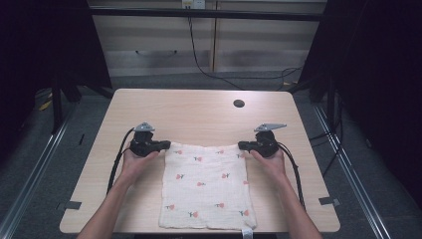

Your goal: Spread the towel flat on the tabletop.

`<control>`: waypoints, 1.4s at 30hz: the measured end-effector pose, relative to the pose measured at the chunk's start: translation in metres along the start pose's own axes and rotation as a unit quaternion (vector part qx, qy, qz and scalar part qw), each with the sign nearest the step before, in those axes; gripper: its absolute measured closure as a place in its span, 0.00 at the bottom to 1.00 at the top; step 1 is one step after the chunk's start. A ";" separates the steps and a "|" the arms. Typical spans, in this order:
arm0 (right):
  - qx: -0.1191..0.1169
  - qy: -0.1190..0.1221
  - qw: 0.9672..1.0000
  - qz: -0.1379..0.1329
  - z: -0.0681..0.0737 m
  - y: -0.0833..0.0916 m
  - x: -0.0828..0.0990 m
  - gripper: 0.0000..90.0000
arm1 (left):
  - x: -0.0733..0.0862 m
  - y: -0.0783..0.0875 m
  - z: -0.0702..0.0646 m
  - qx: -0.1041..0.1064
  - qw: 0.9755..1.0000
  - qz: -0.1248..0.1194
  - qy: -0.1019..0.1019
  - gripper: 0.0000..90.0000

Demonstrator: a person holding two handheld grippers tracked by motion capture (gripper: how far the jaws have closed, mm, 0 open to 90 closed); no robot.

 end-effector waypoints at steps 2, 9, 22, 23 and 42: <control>0.001 0.004 1.000 -0.001 0.000 0.001 -0.006 0.96 | -0.006 0.005 -0.002 0.002 1.000 -0.009 -0.001 0.97; 0.006 0.008 1.000 -0.019 -0.002 0.013 -0.024 0.96 | -0.019 0.019 -0.001 -0.003 1.000 -0.025 -0.008 0.97; 0.005 0.027 0.999 -0.036 0.003 0.031 -0.053 0.96 | -0.044 0.034 -0.006 0.005 0.998 -0.062 -0.009 0.97; 0.004 0.027 0.999 -0.037 0.003 0.032 -0.055 0.96 | -0.047 0.035 -0.007 0.005 0.998 -0.066 -0.009 0.97; 0.006 0.031 0.997 -0.075 0.002 0.043 -0.097 0.96 | -0.102 0.062 -0.009 -0.010 0.993 -0.115 -0.032 0.97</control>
Point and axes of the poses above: each handheld gripper's, and its own axes: y roughly backward along the jaws, x roughly out of its underside, z roughly to its left, the point moved 7 cm from there along -y, roughly forward along the jaws, and after that the axes turned 5 degrees about -z, right-handed, at the moved point
